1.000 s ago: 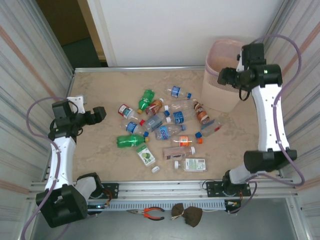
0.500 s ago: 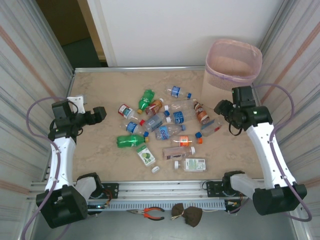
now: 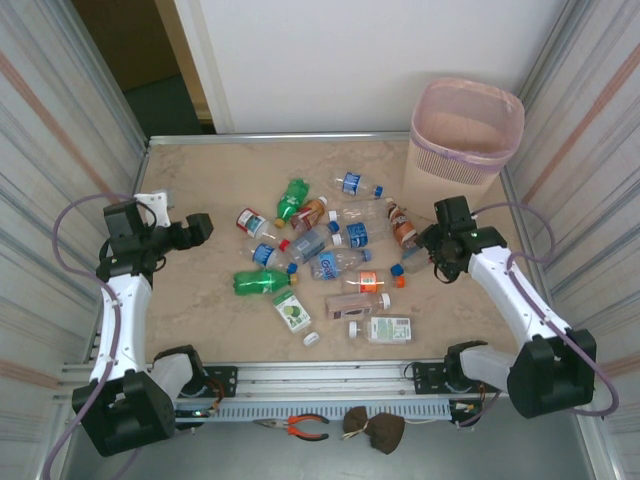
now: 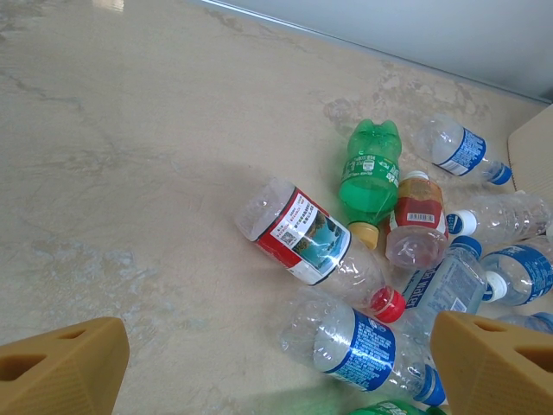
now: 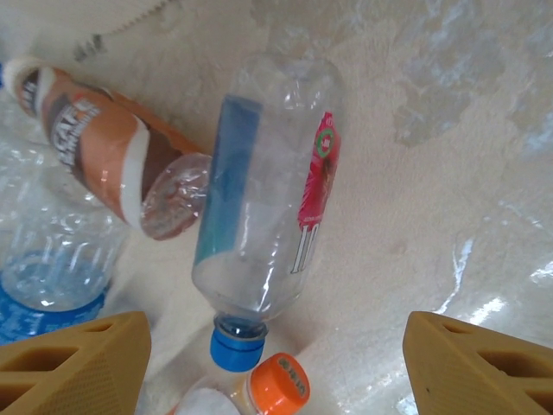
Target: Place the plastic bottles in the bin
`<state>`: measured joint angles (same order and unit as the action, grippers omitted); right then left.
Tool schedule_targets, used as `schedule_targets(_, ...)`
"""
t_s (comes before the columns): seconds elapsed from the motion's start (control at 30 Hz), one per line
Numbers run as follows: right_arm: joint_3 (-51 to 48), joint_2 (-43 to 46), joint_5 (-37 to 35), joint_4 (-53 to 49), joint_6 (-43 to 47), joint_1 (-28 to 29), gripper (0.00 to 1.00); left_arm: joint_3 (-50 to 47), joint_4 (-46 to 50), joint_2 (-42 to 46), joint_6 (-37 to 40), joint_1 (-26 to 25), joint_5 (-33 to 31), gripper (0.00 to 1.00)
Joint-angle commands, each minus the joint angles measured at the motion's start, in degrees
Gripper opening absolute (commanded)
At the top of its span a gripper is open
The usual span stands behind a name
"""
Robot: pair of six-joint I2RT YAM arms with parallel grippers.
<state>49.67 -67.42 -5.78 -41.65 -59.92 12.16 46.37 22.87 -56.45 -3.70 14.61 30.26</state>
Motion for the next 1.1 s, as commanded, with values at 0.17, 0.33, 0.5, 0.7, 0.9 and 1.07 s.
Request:
schedule_targets(0.17, -1.01, -7.27, 1.19, 6.62, -3.95, 1.8, 0.78, -0.26, -0.02, 1.02, 0.23, 0.03, 0.95, 0.91)
schedule_targets(0.33, -1.05, -11.49, 1.44, 7.79, -5.07, 1.83, 0.78, -0.32, -0.02, 1.22, 0.32, 0.04, 0.52, 0.91)
schedule_targets(0.5, -1.17, -14.74, 0.76, 9.05, -5.36, 1.81, 0.77, -0.32, -0.06, 1.02, 0.36, 0.06, 0.67, 0.91)
schedule_targets(0.7, -0.46, -19.15, 1.21, 11.01, -5.09, 1.81, 0.76, -0.24, -0.2, 0.33, 0.26, -0.01, 1.91, 0.91)
schedule_targets(0.9, 0.2, -23.85, 2.41, 12.59, -4.25, 1.72, 0.71, -0.4, 0.06, 0.29, 0.48, -0.07, 1.73, 0.91)
schedule_targets(1.07, -0.26, -25.26, 2.62, 13.17, -4.23, 1.55, 0.66, -0.4, 0.15, 0.26, 0.54, -0.09, 1.43, 0.91)
